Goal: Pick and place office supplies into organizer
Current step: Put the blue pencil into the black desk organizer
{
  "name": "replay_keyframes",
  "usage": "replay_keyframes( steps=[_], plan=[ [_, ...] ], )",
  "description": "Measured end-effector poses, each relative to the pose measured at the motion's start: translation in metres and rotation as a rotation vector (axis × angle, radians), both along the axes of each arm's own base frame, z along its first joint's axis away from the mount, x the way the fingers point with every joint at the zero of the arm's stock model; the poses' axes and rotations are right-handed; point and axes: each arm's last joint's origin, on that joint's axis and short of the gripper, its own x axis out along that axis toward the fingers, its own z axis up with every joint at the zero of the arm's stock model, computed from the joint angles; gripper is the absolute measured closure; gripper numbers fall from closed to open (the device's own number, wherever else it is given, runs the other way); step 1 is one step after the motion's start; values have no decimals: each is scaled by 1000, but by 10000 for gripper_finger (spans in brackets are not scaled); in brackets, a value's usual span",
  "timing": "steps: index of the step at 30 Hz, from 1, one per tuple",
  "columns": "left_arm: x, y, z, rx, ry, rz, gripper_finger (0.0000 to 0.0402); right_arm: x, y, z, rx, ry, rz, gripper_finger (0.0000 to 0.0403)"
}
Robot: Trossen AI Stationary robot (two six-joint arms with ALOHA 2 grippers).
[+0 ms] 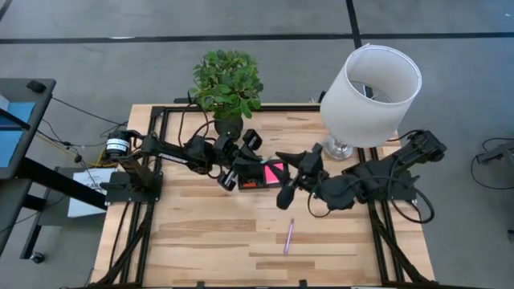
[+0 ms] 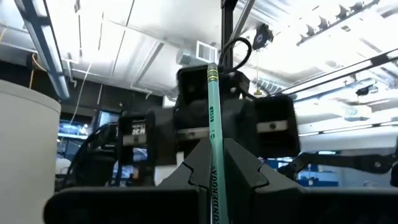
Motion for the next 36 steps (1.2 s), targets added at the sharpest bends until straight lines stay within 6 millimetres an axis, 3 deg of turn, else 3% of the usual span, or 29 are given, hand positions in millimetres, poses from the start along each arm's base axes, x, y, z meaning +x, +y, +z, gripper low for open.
replay_keyframes(
  steps=[5, 14, 18, 28, 32, 36],
  plan=[
    [0, -1, 0, -18, 17, -38, 395, 8, 4, 8, -111, -19, 24, 223],
    [0, -6, 0, -31, 17, -48, 395, 14, -7, 11, -110, -38, 38, 236],
    [0, -6, 0, -32, 16, -45, 395, 17, -12, 12, -103, -45, 68, 264],
    [0, -5, 1, -48, 13, -25, 395, 20, -14, 11, -68, -62, 130, 380],
    [0, -5, 1, -47, 11, -22, 395, 19, -13, 11, -68, -62, 131, 390],
    [0, -5, 1, -53, 11, -15, 395, 18, -12, 11, -68, -62, 127, 373]
  ],
)
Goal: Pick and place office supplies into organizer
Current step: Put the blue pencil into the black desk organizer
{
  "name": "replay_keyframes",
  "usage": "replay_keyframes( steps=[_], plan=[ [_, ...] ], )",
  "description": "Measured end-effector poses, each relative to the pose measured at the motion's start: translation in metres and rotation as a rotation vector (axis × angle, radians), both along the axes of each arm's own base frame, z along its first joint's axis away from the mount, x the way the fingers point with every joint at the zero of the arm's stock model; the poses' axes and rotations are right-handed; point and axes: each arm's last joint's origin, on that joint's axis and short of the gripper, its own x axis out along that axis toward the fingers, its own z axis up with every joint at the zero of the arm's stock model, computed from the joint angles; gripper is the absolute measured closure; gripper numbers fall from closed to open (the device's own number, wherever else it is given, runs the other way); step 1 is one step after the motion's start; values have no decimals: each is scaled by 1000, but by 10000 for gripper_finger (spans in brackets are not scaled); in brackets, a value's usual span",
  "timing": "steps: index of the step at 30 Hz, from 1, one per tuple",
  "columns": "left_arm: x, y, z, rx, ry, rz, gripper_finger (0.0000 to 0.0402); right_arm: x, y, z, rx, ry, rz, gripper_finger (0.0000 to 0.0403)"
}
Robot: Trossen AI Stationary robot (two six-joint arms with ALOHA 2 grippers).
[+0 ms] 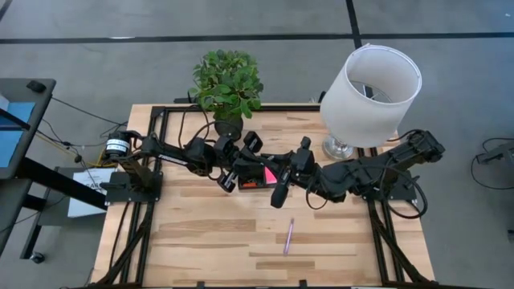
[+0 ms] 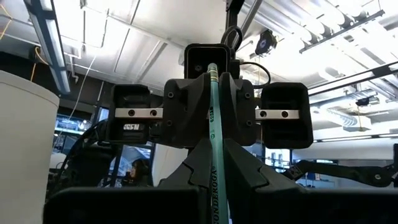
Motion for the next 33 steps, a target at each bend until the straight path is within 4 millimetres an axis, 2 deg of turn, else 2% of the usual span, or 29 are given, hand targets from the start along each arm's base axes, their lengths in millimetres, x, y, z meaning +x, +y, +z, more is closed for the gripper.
replay_keyframes(
  steps=[4, 9, 14, 19, 22, 25, 27, 30, 33],
  plan=[
    [0, 1, 0, -23, -2, 24, 390, 0, -1, 0, 0, -2, -12, 386],
    [0, 3, 0, -56, -2, 55, 349, -1, -1, 0, -4, -1, -66, 388],
    [0, 6, 1, -77, -3, 82, 336, -2, -2, 0, -26, 9, -88, 389],
    [0, 20, 2, -119, -10, 175, 333, -2, -3, -2, -70, 46, -126, 389],
    [-6, 34, 9, -143, -38, 235, 332, -4, -6, -5, -82, 77, -199, 389],
    [-17, 47, 23, -156, -79, 260, 332, -6, -8, -16, -53, 125, -252, 390],
    [-26, 52, 34, -151, -116, 273, 332, -7, -11, -31, -13, 147, -290, 390],
    [-42, 53, 54, -125, -181, 257, 332, -5, -19, -59, 43, 169, -340, 390],
    [-62, 47, 75, -65, -240, 169, 331, 0, -31, -80, 88, 153, -391, 390]
  ],
)
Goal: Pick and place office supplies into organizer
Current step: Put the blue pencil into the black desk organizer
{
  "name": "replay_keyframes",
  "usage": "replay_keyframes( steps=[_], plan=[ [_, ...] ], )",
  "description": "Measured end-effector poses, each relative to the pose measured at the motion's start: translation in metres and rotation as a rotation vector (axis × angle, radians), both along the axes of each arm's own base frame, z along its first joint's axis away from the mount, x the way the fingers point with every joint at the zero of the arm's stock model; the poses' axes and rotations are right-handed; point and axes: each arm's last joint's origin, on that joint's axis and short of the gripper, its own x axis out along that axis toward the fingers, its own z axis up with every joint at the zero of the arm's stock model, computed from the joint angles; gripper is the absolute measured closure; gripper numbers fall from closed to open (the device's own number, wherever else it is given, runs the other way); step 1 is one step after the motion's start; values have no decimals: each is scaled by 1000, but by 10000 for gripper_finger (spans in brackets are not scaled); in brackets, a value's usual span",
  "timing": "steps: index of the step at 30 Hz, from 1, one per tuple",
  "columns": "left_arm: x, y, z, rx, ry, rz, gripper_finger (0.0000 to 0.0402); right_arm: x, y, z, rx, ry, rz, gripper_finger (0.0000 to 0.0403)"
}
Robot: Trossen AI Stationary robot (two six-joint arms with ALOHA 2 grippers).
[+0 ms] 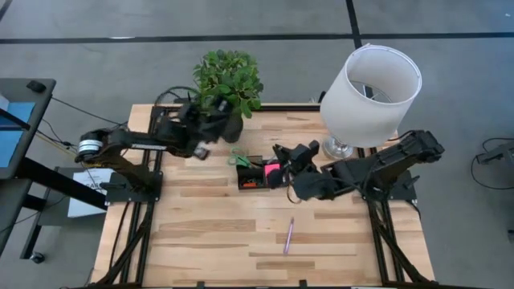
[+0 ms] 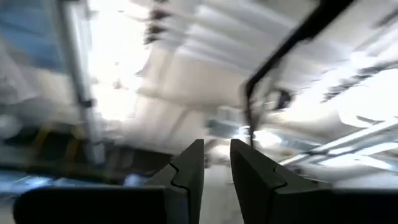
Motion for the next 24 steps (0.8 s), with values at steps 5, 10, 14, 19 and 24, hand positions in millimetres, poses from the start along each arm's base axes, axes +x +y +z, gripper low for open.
replay_keyframes(
  steps=[5, 10, 14, 19, 24],
  plan=[
    [-32, -20, 30, 108, -62, -101, 331, 13, -27, -25, 51, -25, -22, 390],
    [-51, -34, 47, 173, -23, -75, 331, 36, -45, -45, 83, -61, -26, 390],
    [-56, -39, 50, 197, 58, -46, 331, 48, -50, -61, 64, 2, -9, 390],
    [-63, -46, 54, 191, 50, -85, 331, 57, -53, -76, 86, 21, -4, 390],
    [-65, -50, 55, 200, 37, -90, 331, 58, -55, -78, 80, 35, -17, 378]
  ],
)
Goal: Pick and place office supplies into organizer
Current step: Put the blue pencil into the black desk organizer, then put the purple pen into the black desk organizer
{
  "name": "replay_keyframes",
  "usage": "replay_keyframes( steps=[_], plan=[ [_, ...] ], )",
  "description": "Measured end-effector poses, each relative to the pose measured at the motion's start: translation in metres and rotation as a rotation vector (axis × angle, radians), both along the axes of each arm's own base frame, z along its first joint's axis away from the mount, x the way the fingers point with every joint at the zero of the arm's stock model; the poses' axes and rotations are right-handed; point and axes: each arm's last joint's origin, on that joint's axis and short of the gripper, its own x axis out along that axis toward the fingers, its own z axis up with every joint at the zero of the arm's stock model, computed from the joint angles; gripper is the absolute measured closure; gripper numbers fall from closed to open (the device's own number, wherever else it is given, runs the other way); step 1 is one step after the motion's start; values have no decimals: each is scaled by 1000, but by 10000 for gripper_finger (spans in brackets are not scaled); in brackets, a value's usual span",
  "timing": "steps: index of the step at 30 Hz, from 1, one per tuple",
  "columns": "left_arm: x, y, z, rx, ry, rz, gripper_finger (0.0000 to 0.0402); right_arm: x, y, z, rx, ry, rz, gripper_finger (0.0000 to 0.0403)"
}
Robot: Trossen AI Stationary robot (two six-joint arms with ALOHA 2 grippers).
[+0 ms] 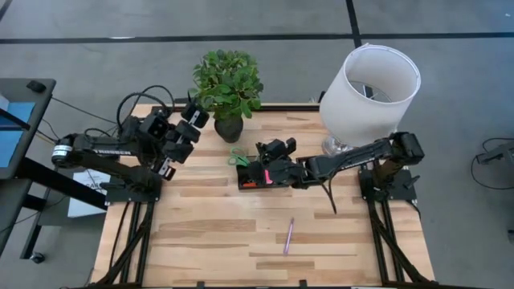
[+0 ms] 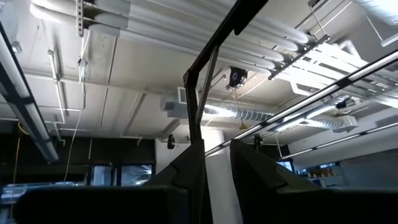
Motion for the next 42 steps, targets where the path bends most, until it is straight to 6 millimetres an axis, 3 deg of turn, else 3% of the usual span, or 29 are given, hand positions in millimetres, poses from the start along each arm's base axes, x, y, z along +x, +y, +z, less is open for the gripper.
replay_keyframes(
  steps=[11, 23, 27, 32, 36, 39, 42],
  plan=[
    [0, 0, 0, -1, 1, 0, 331, 0, -8, -5, 29, 59, 37, 378],
    [0, 0, 0, -1, 1, 0, 331, 1, -10, -3, 34, 37, 35, 266],
    [0, 0, 0, -2, 1, -1, 331, -4, -6, 10, 30, 8, 48, 242],
    [1, 0, -1, -16, 18, -21, 331, -17, 11, 56, 4, -78, 124, 230],
    [1, 0, -1, -35, 32, -47, 331, -37, 36, 89, 38, -142, 330, 235],
    [1, 0, -1, -28, 34, -53, 331, -47, 58, 91, 140, -137, 518, 241],
    [3, 0, -3, -41, 89, -91, 331, -54, 83, 81, 277, -105, 589, 248]
  ],
)
